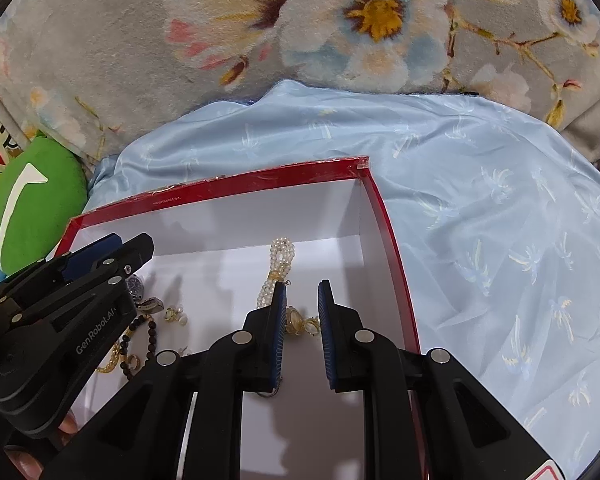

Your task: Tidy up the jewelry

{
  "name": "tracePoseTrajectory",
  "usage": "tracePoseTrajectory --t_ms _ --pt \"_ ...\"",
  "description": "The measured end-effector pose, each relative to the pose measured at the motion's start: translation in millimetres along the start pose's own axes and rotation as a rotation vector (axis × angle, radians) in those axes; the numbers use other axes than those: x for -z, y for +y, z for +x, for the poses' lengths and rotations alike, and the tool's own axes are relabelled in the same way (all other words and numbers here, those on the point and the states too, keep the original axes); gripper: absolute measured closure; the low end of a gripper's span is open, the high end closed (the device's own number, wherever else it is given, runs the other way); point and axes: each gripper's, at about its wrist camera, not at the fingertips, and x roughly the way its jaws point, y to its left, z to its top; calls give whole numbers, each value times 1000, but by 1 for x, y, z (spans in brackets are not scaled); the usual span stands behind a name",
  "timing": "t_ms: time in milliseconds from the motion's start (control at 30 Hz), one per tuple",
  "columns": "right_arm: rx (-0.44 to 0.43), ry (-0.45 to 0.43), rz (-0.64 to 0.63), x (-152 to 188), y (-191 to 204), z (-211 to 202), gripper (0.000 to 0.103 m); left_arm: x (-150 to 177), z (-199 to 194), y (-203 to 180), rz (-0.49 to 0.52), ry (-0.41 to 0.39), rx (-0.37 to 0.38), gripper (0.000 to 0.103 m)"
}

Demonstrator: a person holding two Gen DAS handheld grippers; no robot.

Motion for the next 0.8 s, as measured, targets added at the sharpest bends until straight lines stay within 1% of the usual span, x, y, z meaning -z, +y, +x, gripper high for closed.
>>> tracePoseTrajectory --t_ms 67,133,167,200,233,267,300,333,400,467,533,633,667,700,733,800 --pt "3 1 2 1 0 -1 87 1 -2 1 -6 -4 0 75" --pt "4 -10 4 3 0 -4 83 4 -6 3 -17 -14 7 67" --pt "4 -22 -1 4 0 -8 71 6 -10 5 -24 -22 9 55" --pt "15 -51 -11 7 2 -16 58 7 -15 7 -28 -37 6 49" --pt "37 -79 -28 10 5 -23 53 9 -24 9 -32 -63 6 48" --pt "62 -103 -53 15 9 -31 43 11 -34 11 -34 -88 9 46" --pt "83 -122 -85 20 14 -38 39 13 -45 15 -35 -108 10 41" --pt "91 -124 -107 25 17 -42 39 15 -55 18 -37 -120 16 40" --pt "77 -118 -120 34 21 -50 39 21 -72 21 -31 -134 31 40" --pt "55 -119 -116 45 24 -59 39 30 -86 23 -20 -148 31 40" --pt "41 -125 -116 56 27 -68 39 42 -96 25 -2 -142 22 39" --pt "56 -109 -132 71 32 -70 39 63 -104 30 11 -137 -10 33" --pt "63 -100 -133 74 32 -69 39 70 -106 34 12 -145 -23 30" --pt "68 -88 -127 78 30 -67 39 76 -108 38 9 -148 -41 22" --pt "71 -76 -115 80 27 -64 39 80 -108 42 4 -147 -62 18" --pt "72 -45 -81 86 20 -59 39 89 -102 55 -13 -117 -93 17"
